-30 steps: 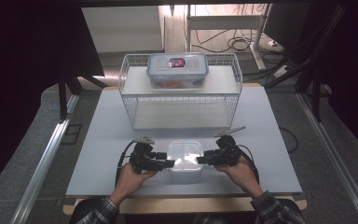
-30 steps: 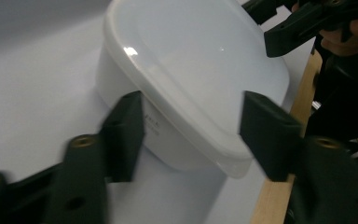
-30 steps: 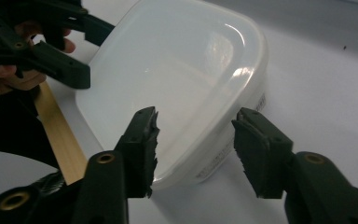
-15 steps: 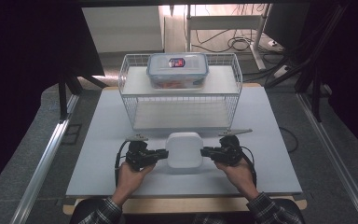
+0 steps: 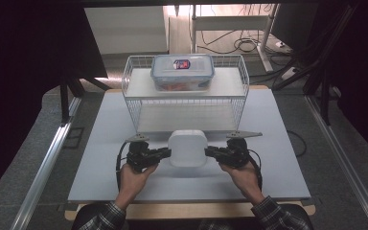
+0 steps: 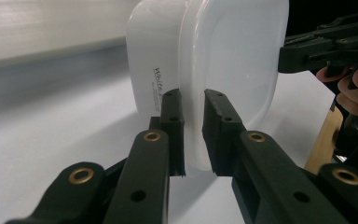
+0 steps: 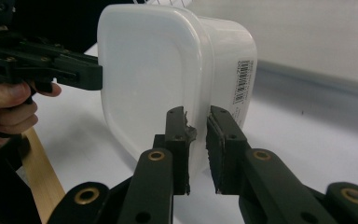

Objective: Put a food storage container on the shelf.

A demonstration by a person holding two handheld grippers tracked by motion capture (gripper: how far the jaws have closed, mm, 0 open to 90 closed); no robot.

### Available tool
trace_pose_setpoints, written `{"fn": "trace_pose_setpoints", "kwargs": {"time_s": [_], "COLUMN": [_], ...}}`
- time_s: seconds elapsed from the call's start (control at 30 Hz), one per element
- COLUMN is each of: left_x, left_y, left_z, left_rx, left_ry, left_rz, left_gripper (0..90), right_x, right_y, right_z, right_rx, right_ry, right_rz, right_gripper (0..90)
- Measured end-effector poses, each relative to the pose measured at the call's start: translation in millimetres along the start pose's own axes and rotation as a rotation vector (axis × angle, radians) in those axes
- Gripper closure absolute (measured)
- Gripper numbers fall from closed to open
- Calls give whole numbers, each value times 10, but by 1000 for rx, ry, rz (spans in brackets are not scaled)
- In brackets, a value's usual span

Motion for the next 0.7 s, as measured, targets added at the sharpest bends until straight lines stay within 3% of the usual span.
{"fn": "trace_pose_setpoints", "kwargs": {"time_s": [0.3, 0.7], "left_x": [-161, -373], "left_y": [-31, -82], "left_z": [212, 573], "left_rx": [29, 74], "left_ry": [-36, -81], "left_rz": [31, 60], "left_gripper": [791, 791], "right_x": [-77, -205], "right_y": [64, 128], "right_z": [247, 617], "right_rx": [-36, -83], "right_ry": [-67, -109], "right_rz": [16, 10], "right_gripper": [790, 790]}}
Point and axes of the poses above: each handheld gripper's, and its own axes: x roughly forward along the jaws, z roughly out of its top, y roughly to its left, the point moved 7 cm from there along x, roughly forward along the jaws, and after that the axes turned 6 degrees about y, right-handed, at the moved point
